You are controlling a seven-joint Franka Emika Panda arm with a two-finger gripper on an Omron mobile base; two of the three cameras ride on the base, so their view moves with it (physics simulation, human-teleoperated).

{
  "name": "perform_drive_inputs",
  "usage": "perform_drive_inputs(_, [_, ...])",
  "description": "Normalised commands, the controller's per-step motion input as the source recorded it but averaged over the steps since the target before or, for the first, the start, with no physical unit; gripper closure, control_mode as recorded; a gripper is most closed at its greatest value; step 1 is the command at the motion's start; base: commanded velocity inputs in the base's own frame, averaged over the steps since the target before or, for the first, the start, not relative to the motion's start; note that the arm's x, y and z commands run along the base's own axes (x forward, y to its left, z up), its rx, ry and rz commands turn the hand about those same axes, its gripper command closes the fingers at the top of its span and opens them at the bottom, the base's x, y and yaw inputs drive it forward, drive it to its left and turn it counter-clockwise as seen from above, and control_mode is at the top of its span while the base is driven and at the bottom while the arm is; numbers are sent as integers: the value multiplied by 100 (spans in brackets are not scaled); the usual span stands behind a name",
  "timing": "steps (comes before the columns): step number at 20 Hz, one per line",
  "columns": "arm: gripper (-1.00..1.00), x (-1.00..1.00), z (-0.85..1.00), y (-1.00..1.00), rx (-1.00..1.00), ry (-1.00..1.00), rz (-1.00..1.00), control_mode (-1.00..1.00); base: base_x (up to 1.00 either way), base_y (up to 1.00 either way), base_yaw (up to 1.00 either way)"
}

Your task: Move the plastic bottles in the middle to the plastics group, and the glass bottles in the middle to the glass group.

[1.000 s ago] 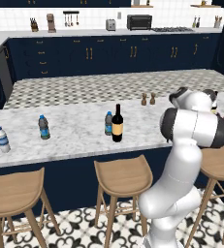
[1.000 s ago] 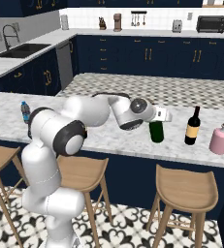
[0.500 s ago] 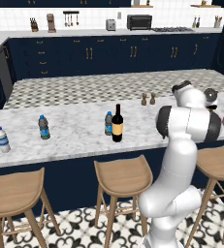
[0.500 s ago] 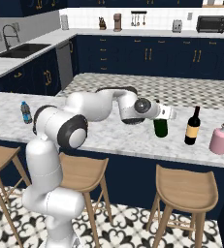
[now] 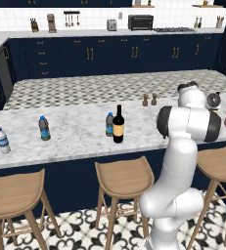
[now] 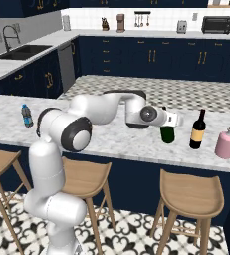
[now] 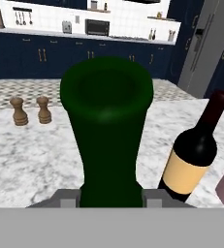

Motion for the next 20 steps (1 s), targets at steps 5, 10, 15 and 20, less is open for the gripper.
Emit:
perform_drive_inputs(5, [100, 0, 0, -5, 0, 0, 0, -100, 0, 0, 0])
perform_drive_inputs(10, [100, 8, -4, -6, 0, 0, 0, -100, 0, 0, 0])
perform_drive_inputs(15, [100, 7, -5, -11, 0, 0, 0, -100, 0, 0, 0])
perform_drive_inputs(20, [100, 8, -10, -11, 2, 0, 0, -100, 0, 0, 0])
